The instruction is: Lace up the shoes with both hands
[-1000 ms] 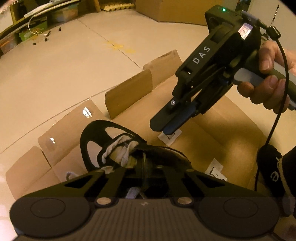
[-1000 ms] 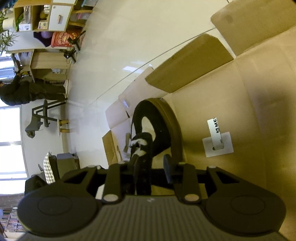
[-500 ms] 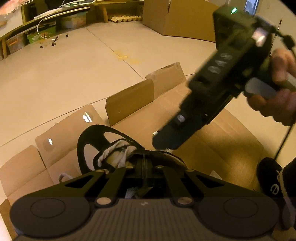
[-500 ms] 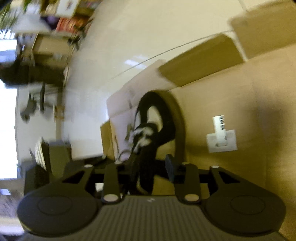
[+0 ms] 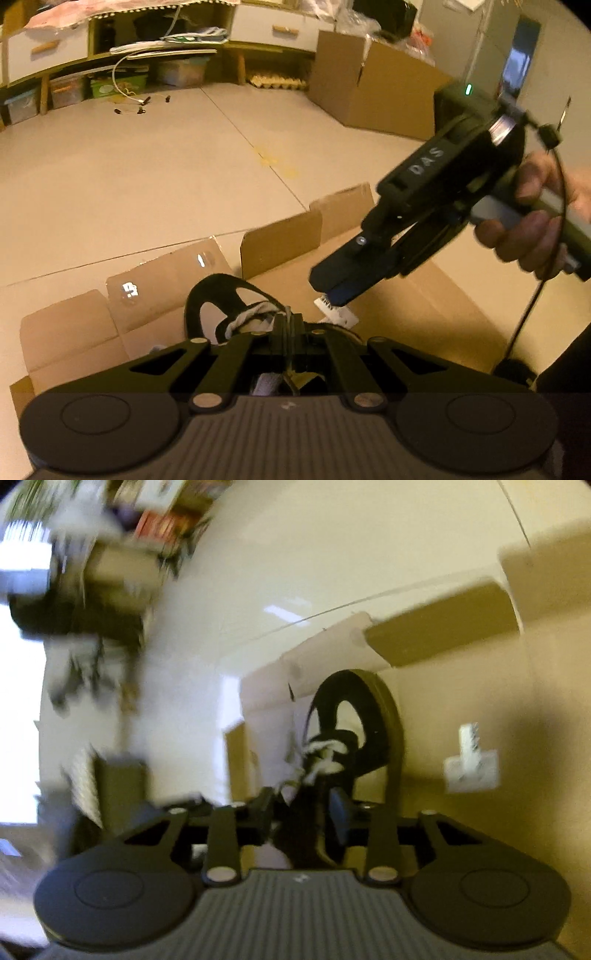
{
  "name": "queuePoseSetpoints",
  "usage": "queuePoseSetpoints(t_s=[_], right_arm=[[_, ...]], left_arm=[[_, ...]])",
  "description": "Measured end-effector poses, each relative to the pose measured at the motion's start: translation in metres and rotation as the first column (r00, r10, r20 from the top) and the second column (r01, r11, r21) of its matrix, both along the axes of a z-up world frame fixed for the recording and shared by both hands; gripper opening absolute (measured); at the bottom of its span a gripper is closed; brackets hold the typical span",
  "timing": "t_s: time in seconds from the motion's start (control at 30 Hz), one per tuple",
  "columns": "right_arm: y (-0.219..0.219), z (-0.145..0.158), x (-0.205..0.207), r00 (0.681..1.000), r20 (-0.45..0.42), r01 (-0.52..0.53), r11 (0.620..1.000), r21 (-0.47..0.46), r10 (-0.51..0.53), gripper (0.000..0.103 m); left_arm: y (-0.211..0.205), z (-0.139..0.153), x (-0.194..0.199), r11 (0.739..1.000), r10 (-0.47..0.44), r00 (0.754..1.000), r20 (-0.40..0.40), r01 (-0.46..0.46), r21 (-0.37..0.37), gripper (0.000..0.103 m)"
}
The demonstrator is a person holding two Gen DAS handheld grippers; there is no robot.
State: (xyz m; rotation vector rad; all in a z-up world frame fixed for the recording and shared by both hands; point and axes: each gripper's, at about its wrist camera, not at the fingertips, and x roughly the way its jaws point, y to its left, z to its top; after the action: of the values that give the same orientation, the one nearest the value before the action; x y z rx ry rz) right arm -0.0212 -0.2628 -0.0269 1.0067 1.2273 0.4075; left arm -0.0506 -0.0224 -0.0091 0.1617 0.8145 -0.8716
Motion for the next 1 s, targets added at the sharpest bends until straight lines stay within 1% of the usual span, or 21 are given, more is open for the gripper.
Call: queuePoseSetpoints(t_s=[0.13,0.23,0.3,0.33,0.43,0.67,0.73,0.77,0.8,0.87,0.9,0.93,0.97,1.0], right_arm=[[0.006,0.0,0.004,1.0,-0.006,0.014,0.999,0.048,-0.013,0.031],[0.012,0.0,0.007,1.0,-0.002,0.002,0.999,0.045,-0.002,0.029],[0.015,-0.002,0.009,1.0,-0.001,-0.001,0.999,0.053,0.001,0.007],[0.015,-0.003,0.01,1.0,0.003,-0.002,0.998,0.058,0.002,0.003],[0.018,0.0,0.011,0.999,0.034,-0.006,1.0,0.027,0.005,0.003],[0.012,-0.002,0.011,1.0,0.018,0.016,0.999,0.041,-0.016,0.003],[0.01,-0.003,0.011,1.0,0.015,0.018,0.999,0.044,-0.019,0.009],[0.009,-0.003,0.011,1.0,0.013,0.023,0.999,0.035,-0.023,0.02],[0.007,-0.001,0.011,0.999,0.019,0.033,0.999,-0.007,-0.033,0.034],[0.012,0.008,0.011,0.997,0.073,-0.017,0.99,-0.143,0.028,0.035],[0.014,0.013,0.011,0.993,0.098,-0.04,0.977,-0.211,0.062,0.035],[0.024,0.02,0.012,0.982,0.122,-0.101,0.946,-0.308,0.144,0.035],[0.027,0.022,0.013,0.975,0.129,-0.124,0.931,-0.345,0.178,0.035],[0.041,0.028,0.012,0.951,0.146,-0.183,0.879,-0.441,0.272,0.035]], left_arm=[[-0.003,0.005,0.001,1.0,-0.009,1.0,-0.009,0.008,-0.029,0.001],[-0.006,0.009,0.0,0.999,-0.019,1.0,-0.006,0.019,-0.039,0.001],[-0.008,0.009,0.0,0.999,-0.022,1.0,-0.012,0.021,-0.03,0.001],[-0.008,0.008,0.0,0.999,-0.022,1.0,-0.014,0.022,-0.027,0.001],[-0.006,0.007,0.0,1.0,-0.015,1.0,-0.026,0.014,-0.027,0.001],[-0.005,0.005,-0.001,1.0,-0.016,1.0,-0.02,0.016,-0.02,0.001],[-0.005,0.004,-0.002,1.0,-0.019,1.0,0.001,0.019,-0.009,0.001],[-0.006,0.003,-0.002,1.0,-0.016,1.0,0.007,0.016,0.008,0.0],[-0.006,0.0,-0.002,1.0,-0.01,1.0,0.01,0.009,0.027,0.0],[-0.006,-0.005,0.0,0.998,-0.002,1.0,0.004,0.002,0.057,0.0],[-0.005,-0.008,0.001,0.998,-0.001,1.0,-0.001,0.001,0.069,0.0],[-0.005,-0.01,0.001,0.997,-0.001,1.0,-0.003,0.001,0.079,0.0],[-0.005,-0.011,0.0,0.996,-0.003,1.0,-0.003,0.004,0.085,0.0],[-0.006,-0.012,0.0,0.996,-0.007,1.0,-0.002,0.007,0.09,0.0]])
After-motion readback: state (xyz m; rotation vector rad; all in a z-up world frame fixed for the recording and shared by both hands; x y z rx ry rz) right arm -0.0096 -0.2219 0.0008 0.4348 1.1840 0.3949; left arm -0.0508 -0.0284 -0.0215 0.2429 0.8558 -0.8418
